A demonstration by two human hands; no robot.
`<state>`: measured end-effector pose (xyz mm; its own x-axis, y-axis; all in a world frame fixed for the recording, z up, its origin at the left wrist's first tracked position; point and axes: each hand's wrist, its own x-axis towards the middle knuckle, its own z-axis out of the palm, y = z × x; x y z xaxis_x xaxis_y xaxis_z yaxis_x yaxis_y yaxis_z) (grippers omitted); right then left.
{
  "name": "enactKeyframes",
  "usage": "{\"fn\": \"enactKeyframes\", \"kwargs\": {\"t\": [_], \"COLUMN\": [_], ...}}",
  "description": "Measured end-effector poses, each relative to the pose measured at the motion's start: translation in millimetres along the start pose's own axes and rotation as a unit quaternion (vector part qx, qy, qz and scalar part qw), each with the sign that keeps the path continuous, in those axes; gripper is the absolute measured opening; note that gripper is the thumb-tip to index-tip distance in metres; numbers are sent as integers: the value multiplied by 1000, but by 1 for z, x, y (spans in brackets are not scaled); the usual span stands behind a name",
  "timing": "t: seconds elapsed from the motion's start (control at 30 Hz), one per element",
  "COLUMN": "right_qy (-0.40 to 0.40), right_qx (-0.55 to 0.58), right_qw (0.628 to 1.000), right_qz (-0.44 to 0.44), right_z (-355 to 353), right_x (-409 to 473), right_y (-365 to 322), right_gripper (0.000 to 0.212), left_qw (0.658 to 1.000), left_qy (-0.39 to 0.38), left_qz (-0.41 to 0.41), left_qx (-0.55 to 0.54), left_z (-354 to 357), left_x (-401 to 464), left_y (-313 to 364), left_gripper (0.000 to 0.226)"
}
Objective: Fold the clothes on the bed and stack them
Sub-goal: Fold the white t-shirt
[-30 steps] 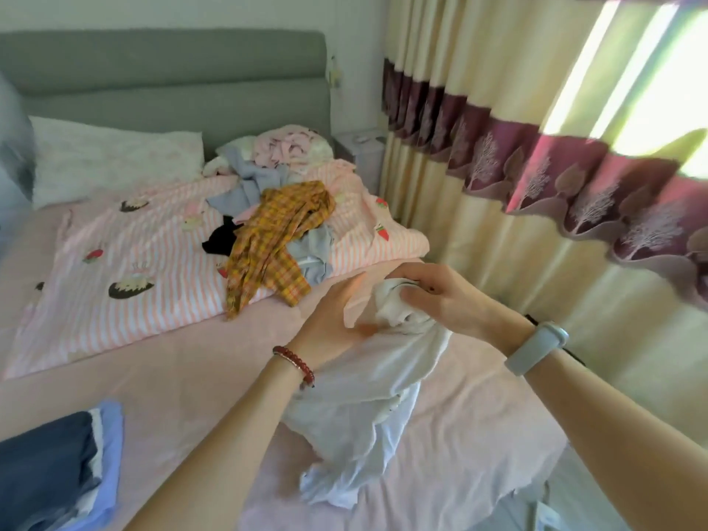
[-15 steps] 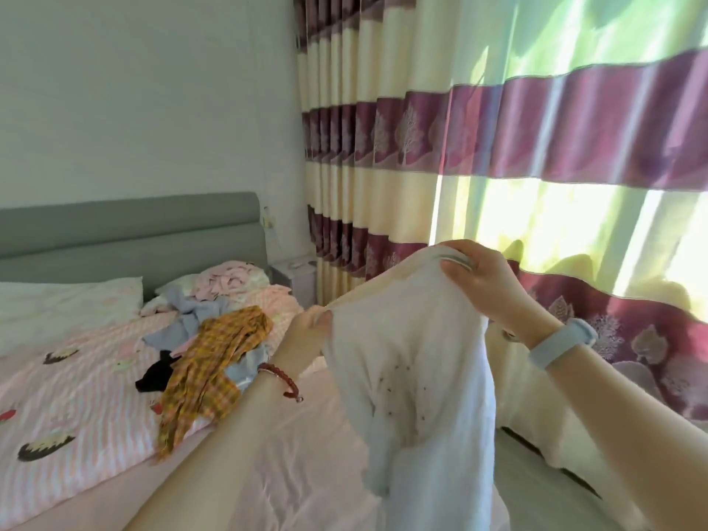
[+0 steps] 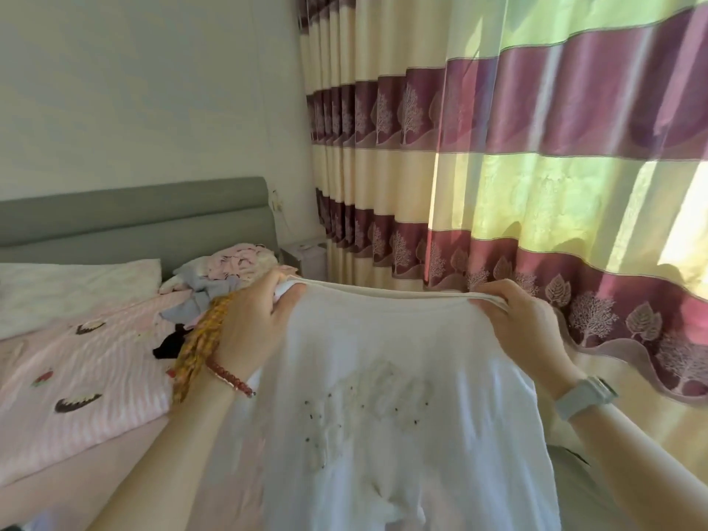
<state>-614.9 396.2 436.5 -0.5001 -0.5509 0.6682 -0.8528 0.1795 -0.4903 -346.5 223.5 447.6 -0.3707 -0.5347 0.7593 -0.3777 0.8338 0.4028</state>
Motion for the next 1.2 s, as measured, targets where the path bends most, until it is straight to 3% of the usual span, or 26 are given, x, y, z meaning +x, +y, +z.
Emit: {"fn": "enactKeyframes", "kwargs": {"t": [0.1, 0.2, 0.33, 0.47, 0.6, 0.73, 0.83, 0.97, 1.1, 1.2], "right_qy": [96, 113, 128, 158, 151, 103, 44, -63, -285, -369], "right_qx": [128, 168, 189, 200, 205, 191, 172, 116, 46, 35], "right_qw": [987, 979, 973, 963, 961, 972, 982, 991, 954, 923], "right_qz": [32, 8, -40, -88, -109, -89, -60, -16, 79, 101], "right_z": [16, 31, 51, 78, 119, 185, 249, 364, 478, 524], "right_x": [-17, -19, -20, -7, 21, 54, 81, 132, 149, 95], "right_y": [-6, -11, -7, -13, -29, -40, -43, -50, -40, -12], "right_gripper": [23, 26, 23, 16, 16, 19, 22, 23, 55, 61], "left_qw": [999, 997, 994, 989, 979, 972, 963, 941, 897, 880], "left_qy": [-3, -26, -13, 46, 109, 97, 89, 42, -57, -117], "left_qz": [-15, -60, -107, -131, -147, -170, -194, -260, -369, -431], "left_qx": [37, 36, 34, 49, 85, 128, 164, 215, 237, 160], "left_z": [-9, -19, -35, -43, -40, -23, 0, 46, 104, 152], "left_x": [-26, -37, -52, -57, -37, -12, 12, 56, 54, -17], "left_y": [2, 5, 3, -6, -40, -93, -153, -269, -378, -428], "left_gripper": [45, 59, 47, 40, 51, 62, 46, 42, 51, 41]}}
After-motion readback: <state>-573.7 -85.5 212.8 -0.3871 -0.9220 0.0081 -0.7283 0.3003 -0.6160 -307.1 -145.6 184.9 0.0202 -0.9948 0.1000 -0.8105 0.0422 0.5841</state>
